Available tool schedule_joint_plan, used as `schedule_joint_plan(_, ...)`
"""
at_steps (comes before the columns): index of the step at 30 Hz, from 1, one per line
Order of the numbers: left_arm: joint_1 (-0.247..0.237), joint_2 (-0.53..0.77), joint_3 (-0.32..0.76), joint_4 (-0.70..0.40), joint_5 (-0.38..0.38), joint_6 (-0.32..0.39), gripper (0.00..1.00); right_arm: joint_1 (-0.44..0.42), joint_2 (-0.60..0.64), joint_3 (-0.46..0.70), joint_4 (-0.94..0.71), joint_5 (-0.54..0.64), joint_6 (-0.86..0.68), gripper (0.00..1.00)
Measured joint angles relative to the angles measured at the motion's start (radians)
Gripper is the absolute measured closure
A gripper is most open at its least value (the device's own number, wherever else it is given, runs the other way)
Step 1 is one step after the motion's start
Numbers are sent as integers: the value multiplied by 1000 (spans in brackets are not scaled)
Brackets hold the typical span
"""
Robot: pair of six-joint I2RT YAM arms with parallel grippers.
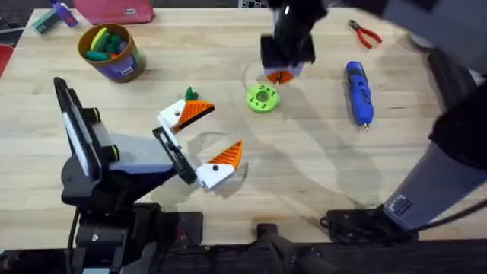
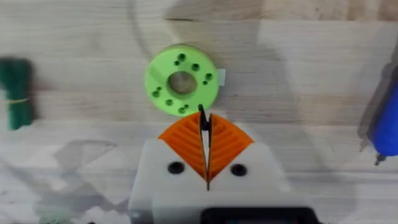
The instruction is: Pick up the gripper from the table and insert it into the empty holder that is missing its gripper. Then pick up a screw, insert it into the mounting hole, and use the screwdriver to tighten it. Finally, clean up the table by picking up the vegetable and placing it into the bucket.
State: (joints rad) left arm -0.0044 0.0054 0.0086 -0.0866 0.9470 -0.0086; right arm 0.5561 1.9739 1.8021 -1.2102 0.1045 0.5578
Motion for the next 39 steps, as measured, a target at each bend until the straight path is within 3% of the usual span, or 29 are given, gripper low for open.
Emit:
schedule_joint_plan(9, 0, 0, 0, 0, 0, 0, 15, 55, -34, 286, -153, 0, -125, 995)
schedule_joint_plan(16, 0, 0, 0, 0, 0, 0, 15, 183, -34, 430, -174, 0, -272, 995)
schedule_joint_plan(26, 0, 0, 0, 0, 0, 0, 16, 362, -34, 454, -190, 0, -398, 995)
schedule_joint_plan(39, 0, 0, 0, 0, 0, 0, 15, 523, -34, 454, -204, -2, -710, 995)
